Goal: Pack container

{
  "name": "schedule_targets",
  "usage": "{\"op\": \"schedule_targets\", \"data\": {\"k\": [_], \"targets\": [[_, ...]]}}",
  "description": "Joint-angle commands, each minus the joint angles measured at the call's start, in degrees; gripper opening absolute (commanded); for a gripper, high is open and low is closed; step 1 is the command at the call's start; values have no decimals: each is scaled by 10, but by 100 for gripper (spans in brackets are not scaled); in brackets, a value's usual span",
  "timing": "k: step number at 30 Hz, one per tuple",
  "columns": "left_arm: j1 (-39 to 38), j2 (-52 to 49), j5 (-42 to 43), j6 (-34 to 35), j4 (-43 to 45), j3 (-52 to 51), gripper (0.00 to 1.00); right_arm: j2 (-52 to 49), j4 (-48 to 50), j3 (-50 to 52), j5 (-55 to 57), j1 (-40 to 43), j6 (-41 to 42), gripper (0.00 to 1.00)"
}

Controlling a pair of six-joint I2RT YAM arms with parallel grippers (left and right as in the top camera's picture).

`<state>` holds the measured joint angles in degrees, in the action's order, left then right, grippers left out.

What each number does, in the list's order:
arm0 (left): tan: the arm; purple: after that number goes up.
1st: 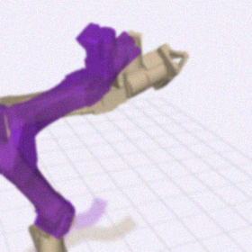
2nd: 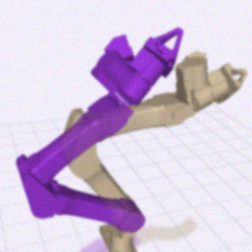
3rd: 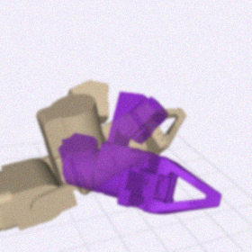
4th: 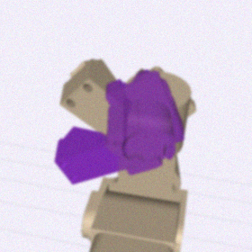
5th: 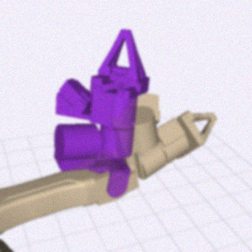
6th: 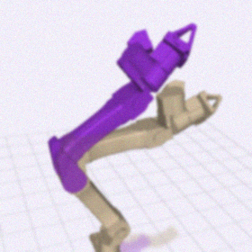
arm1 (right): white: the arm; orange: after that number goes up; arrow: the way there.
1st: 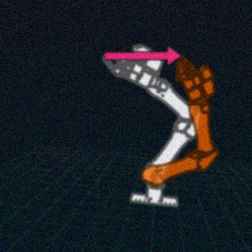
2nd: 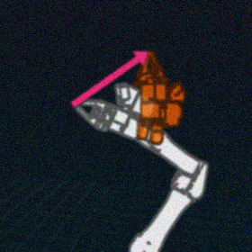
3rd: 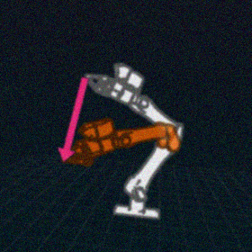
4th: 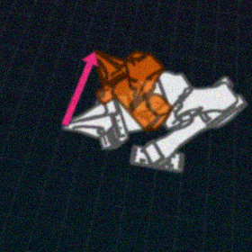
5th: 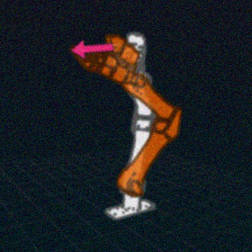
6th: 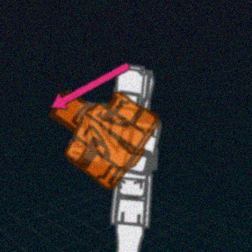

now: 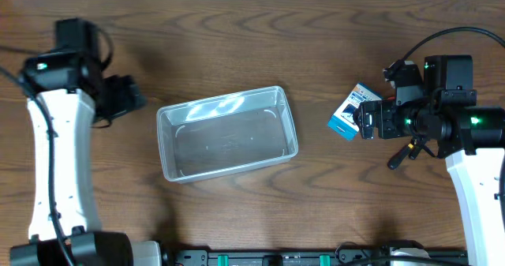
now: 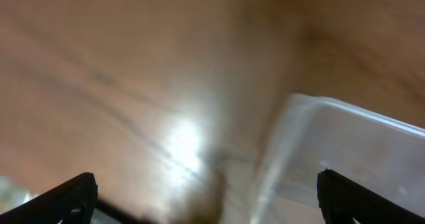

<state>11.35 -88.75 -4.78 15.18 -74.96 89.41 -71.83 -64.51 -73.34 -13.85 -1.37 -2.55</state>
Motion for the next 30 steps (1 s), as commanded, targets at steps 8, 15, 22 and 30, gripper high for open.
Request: {"op": "schedule_targets", "data": {"k": [8,15,22,30], "targets": [[21,-30,56,38,39,-210,98,-1,3,-7,2,2,-19,99],[1,-30,88,51,85,-241,98,-1,4,-7,2,2,-19,99],[-48,-30,218,51,221,-241,98,-1,2,-7,2,2,-18,99],[-89,-31,235,64,310,-240,98,-1,-4,-7,-9,2,-26,99]]}}
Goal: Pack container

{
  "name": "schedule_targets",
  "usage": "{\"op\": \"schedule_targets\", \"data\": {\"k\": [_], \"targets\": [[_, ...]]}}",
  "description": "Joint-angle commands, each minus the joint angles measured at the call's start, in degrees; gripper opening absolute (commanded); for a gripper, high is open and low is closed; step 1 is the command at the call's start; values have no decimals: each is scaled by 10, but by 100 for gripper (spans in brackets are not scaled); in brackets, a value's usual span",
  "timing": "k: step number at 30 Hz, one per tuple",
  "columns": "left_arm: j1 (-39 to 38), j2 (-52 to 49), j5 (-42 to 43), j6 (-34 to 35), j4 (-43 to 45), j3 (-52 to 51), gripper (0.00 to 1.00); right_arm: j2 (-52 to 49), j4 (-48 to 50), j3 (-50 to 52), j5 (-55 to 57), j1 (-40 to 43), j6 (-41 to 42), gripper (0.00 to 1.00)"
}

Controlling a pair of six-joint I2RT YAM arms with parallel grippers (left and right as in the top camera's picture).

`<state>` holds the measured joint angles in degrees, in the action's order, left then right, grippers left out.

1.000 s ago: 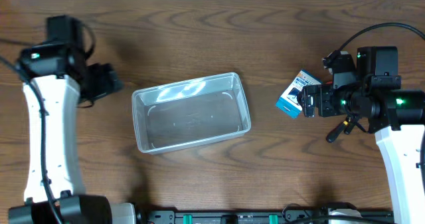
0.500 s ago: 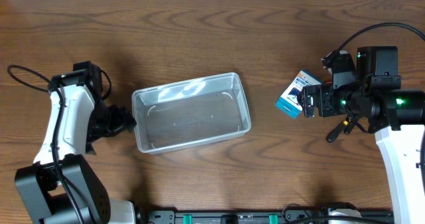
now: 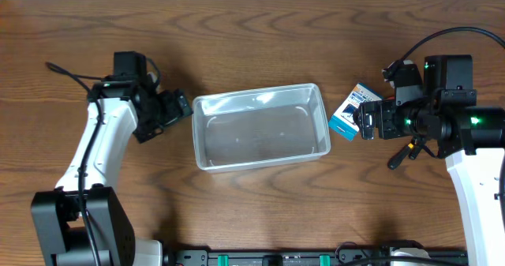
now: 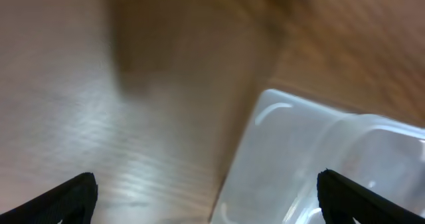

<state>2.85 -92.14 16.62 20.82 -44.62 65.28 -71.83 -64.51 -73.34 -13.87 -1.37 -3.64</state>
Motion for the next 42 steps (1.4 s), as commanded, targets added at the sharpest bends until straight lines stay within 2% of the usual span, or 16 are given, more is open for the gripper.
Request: {"op": "schedule_targets", "data": {"k": [1,4,8,13,16,23,30,35,42], "targets": [[-4,3,20,7,6,2,98,-1,-10,-8,-30,2,-33,99],[5,4,20,4,5,3,98,-1,-27,-8,-104,-1,-87,99],[31,13,20,-32,-22,19,99,-1,-32,-8,-115,-32,-104,87],[57,39,-17,-71,-76,58,99,-1,-36,-8,-82,-116,-108,25],[57,71,-55,-88,-98,78,98,-1,-25,-8,-64,-171,-109,3],[59,168,-73,-87,-110,88,95,-18,10,-7,-65,-296,-207,1],[59,225,-73,-87,-106,88,95,-121,29,-7,-112,-364,-272,2],[59,225,-73,-87,-116,88,95,-200,79,-7,-115,-408,-278,5],[59,224,-73,-88,-117,88,95,-247,123,-7,-115,-456,-278,1]]}}
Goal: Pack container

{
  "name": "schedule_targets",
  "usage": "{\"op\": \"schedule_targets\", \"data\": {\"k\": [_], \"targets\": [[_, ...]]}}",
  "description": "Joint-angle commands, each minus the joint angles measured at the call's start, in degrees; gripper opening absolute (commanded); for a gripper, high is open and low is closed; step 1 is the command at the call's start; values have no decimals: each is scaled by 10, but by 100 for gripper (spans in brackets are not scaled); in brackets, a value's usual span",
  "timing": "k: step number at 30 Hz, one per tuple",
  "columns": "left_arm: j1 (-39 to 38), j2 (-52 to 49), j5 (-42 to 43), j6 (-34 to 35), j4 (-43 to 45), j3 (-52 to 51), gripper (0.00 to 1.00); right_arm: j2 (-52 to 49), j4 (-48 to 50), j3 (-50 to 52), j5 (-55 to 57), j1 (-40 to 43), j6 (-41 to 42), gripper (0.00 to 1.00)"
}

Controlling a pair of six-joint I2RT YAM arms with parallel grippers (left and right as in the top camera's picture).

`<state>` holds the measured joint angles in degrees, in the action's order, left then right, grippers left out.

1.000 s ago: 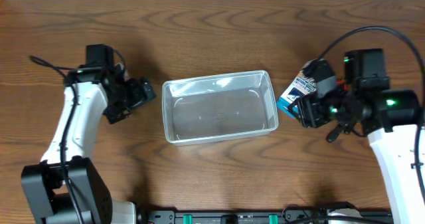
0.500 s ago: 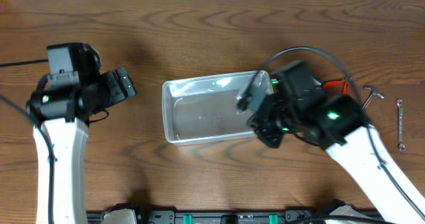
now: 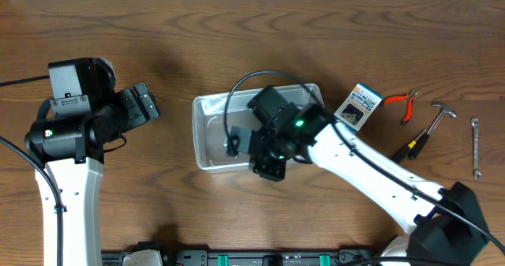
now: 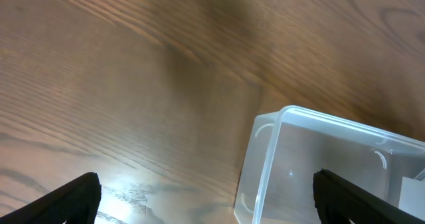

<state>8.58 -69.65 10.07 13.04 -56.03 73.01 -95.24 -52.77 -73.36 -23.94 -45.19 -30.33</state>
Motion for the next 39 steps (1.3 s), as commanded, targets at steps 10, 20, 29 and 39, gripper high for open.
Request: {"op": "schedule_targets", "data": {"k": [10,20,29,39], "targets": [[2,-1,-7,-10,-3,10,95,-62,12,-7,-9,-32,-15,2],[2,-1,-7,-10,-3,10,95,-63,81,-7,129,-31,37,6],[2,-1,-7,-10,-5,10,95,-63,104,-7,199,-29,87,4],[2,-1,-7,-10,-8,10,95,-63,56,-7,209,-5,103,1]]}}
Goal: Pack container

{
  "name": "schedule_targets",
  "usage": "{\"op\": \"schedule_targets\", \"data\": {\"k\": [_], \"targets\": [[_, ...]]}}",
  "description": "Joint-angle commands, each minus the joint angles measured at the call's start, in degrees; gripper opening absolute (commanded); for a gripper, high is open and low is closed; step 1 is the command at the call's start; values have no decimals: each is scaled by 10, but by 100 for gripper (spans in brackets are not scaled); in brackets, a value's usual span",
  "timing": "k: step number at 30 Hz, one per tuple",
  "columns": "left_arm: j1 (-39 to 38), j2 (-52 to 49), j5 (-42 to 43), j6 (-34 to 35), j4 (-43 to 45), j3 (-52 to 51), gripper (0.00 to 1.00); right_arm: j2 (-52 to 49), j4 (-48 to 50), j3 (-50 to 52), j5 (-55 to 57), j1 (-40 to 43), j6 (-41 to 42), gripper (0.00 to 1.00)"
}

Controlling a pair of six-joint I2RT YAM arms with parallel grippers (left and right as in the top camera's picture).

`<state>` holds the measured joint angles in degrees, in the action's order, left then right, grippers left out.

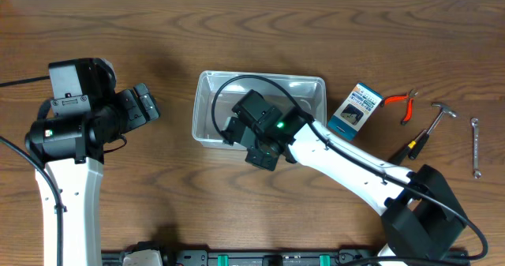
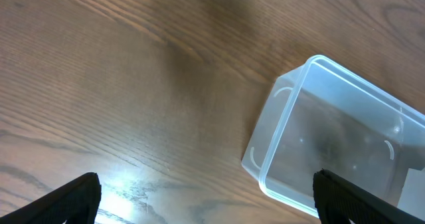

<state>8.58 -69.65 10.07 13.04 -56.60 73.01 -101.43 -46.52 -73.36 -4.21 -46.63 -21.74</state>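
Note:
A clear plastic container lies at the table's middle, and it also fills the right side of the left wrist view, where the container holds nothing that shows. My right arm reaches across its front half, with the right gripper low at the front left wall; the jaws are hidden under the wrist. Off to the left, my left gripper is open over bare wood, apart from the container. A blue box lies just right of the container.
Red-handled pliers, a hammer, a screwdriver and a wrench lie at the right side of the table. The right arm's cable loops over the container.
The container now lies a little farther back and is turned in the left wrist view. My right gripper sits slightly farther back and left. The left arm has not moved.
The container first lay left of centre, my left gripper beside its left end, my right gripper by the blue box. It then lay farther right, against the left gripper. Later the left arm was back at the left and my right arm reached into the container, which has now shifted back.

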Motion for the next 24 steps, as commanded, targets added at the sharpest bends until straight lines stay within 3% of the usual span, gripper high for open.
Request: {"op": "schedule_targets", "data": {"k": [1,6,12,16,24], "targets": [[2,-1,-7,-10,-3,10,95,-2,-10,-7,15,14,28,1],[2,-1,-7,-10,-4,10,95,-2,-11,-7,19,46,70,3],[2,-1,-7,-10,-4,10,95,-2,-22,-7,2,69,62,6],[2,-1,-7,-10,-4,10,95,-2,-40,-7,-50,54,33,9],[2,-1,-7,-10,-4,10,95,36,-43,-23,-42,2,60,9]]}}
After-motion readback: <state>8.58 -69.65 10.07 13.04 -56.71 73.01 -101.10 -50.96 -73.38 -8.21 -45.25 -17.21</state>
